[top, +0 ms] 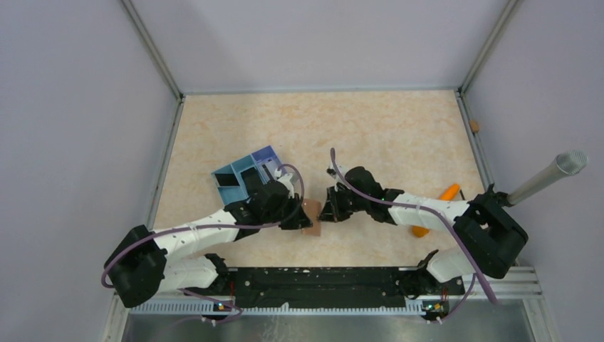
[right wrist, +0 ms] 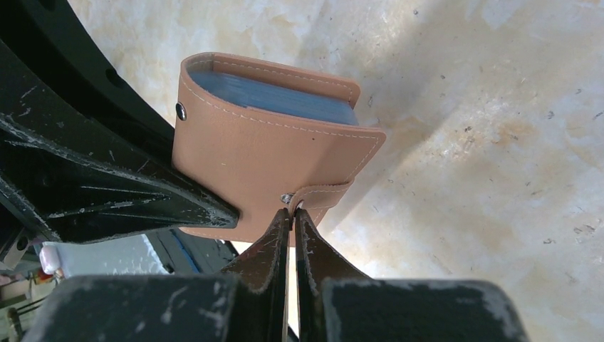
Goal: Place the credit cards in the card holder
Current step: Close the card holder at the center of the board.
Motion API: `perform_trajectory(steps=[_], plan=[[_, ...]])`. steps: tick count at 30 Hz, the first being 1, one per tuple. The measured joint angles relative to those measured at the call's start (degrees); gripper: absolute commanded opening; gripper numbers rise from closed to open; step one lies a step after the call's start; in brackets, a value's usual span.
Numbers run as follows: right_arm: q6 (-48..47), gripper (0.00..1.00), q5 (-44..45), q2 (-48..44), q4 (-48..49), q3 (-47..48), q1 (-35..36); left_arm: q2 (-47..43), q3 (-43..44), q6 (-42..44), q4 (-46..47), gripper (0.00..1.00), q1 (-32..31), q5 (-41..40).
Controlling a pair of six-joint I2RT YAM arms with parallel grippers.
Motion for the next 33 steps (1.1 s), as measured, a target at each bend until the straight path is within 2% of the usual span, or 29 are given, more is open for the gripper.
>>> perform_trajectory(steps=[33], plan=[[-2.0,0.00,-1.2,10.2,-2.4,5.2,2.3,5.1,0.0,0.1,-0.9,0.00,0.2,0.2]])
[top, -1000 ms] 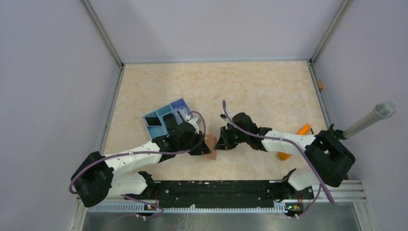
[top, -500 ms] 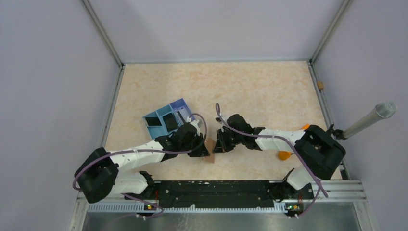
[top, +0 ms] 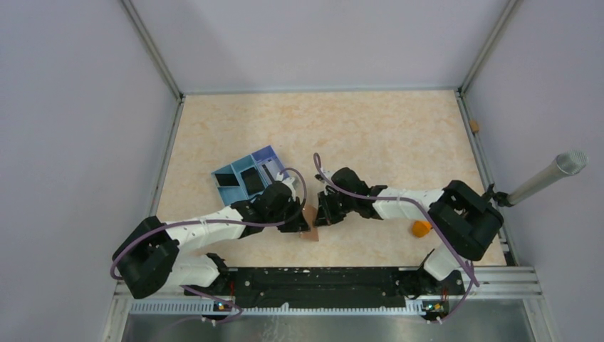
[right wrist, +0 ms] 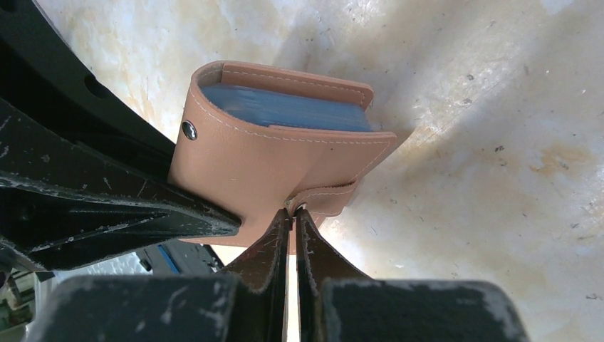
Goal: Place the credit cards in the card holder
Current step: Close the card holder at the center of the board.
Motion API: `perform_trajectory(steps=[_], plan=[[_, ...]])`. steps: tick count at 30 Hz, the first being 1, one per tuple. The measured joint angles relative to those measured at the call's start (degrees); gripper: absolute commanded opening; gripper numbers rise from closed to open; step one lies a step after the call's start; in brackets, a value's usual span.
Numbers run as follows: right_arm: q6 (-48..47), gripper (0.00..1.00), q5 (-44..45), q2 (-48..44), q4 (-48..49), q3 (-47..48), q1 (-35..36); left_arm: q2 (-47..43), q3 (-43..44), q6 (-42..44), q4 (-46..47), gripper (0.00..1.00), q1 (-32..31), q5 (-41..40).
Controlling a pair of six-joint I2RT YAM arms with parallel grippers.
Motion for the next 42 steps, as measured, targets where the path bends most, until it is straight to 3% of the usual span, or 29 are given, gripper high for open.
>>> perform_trajectory(steps=[29,42], plan=[[-3.3,0.00,-5.0,5.2,-5.0,5.1,-1.3,-0.2,-1.9,1.3,2.5,0.00,1.5,2.7],[-2.6,0.00,-4.5,3.2,-0.5,1.7,-1.4,0.2,-1.1,0.9,1.3,0.00,1.3,2.2]])
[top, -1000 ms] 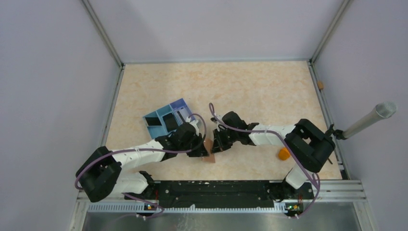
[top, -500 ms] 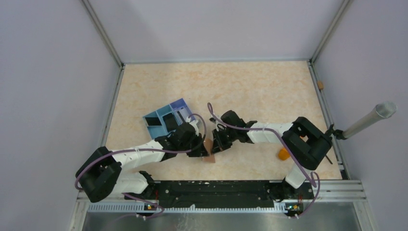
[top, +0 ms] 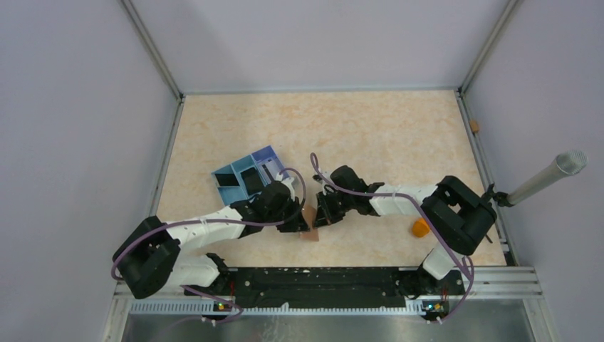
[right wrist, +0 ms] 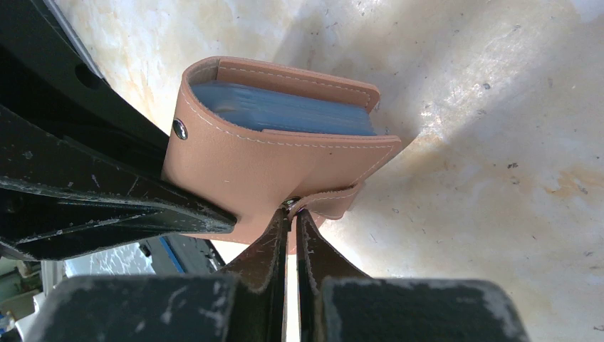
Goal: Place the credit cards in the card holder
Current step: Close the card holder at the center of the board.
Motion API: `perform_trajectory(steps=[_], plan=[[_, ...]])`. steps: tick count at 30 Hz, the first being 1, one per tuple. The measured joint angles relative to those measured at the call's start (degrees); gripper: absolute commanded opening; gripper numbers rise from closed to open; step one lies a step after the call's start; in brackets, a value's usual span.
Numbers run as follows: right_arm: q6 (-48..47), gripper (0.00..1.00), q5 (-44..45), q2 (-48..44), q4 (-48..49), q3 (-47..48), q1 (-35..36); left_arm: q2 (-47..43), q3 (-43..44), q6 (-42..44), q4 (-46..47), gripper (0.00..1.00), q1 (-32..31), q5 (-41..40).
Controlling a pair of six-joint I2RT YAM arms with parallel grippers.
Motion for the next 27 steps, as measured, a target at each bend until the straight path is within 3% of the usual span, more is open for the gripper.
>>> perform_trajectory(steps=[27], plan=[[-1.3,0.00,0.5,-1.6,1.4,-0.8,0.0,0.2,3.0,0.4,-5.5,0.00,-1.3,-4.1]])
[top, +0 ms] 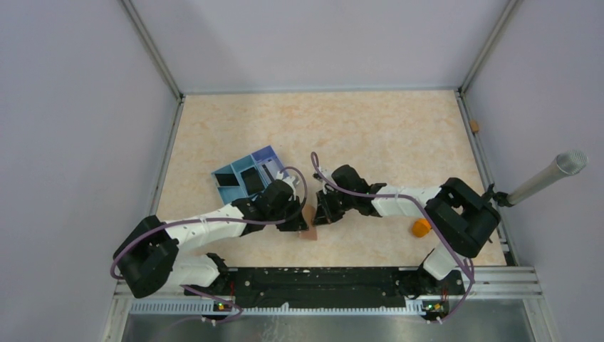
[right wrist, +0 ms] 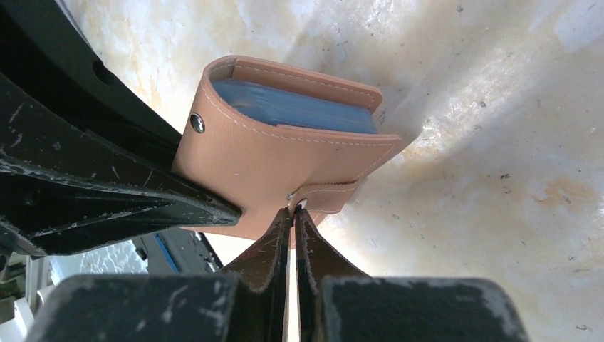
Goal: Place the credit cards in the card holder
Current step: Close the card holder at the center of the board.
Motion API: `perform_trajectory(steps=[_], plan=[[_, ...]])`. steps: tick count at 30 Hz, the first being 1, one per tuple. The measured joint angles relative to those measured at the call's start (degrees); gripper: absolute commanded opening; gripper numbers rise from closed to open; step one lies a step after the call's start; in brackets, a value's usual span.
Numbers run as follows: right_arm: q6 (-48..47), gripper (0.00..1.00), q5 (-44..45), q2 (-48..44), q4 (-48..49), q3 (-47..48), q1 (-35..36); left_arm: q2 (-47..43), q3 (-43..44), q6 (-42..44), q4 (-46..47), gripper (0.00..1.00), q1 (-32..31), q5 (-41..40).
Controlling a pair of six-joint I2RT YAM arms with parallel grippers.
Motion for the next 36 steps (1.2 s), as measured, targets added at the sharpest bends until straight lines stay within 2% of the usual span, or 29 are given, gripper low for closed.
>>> perform_trajectory(steps=[17,23,33,36], plan=[[-0.5,0.00,-0.7,0.0,1.2,0.0,0.1,0.7,1.0,0.4,-1.3,0.00,0.0,-0.2],[0.0,0.00,-2.8,0.0,5.5,0.0,1.2,0.7,1.0,0.3,-1.3,0.00,0.0,-0.5],[1.2,0.01,-1.7,-0.8,5.0,0.0,1.4,0.7,1.0,0.0,-1.4,0.00,-0.1,-0.9],[1.7,0.18,0.8,-4.6,3.9,0.0,1.8,0.7,1.0,0.0,-1.3,0.00,-0.3,-1.2]])
